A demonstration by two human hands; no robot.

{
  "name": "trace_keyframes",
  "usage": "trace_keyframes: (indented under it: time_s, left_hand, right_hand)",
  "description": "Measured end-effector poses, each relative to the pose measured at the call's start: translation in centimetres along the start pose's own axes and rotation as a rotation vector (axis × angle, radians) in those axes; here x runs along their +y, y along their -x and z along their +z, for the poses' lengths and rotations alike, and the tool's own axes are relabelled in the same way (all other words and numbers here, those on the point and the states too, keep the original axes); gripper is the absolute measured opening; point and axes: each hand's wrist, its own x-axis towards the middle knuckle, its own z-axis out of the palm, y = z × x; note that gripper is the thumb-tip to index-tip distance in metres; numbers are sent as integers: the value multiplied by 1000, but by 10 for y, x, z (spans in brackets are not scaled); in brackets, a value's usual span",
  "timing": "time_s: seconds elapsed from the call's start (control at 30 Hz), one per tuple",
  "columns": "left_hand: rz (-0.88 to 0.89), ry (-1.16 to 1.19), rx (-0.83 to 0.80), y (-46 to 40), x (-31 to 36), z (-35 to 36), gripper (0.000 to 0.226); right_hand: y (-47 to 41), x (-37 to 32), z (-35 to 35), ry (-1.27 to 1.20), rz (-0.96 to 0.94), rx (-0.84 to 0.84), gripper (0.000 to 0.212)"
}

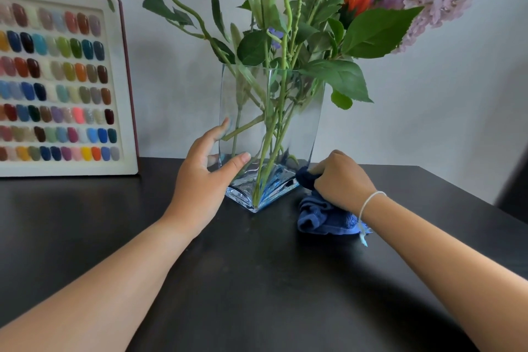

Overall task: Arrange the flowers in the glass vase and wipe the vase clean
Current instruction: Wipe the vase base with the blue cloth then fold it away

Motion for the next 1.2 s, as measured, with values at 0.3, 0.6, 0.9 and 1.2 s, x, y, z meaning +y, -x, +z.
trace_keyframes:
  time_s: [0.3,0.6,0.9,1.2]
  left_hand:
    - [21,-10,8,0,1,1,55]
    - [27,-11,1,1,3,0,56]
    - [33,-1,3,1,3,1,56]
    - [35,13,8,1,3,1,54]
  right_hand:
    - [1,2,-2,-55,-117,-87,36]
    - [10,1,2,-51,-180,-100,38]
    - [9,12,8,-236,-239,-1,17]
    - [7,8,9,-236,-216,11,24]
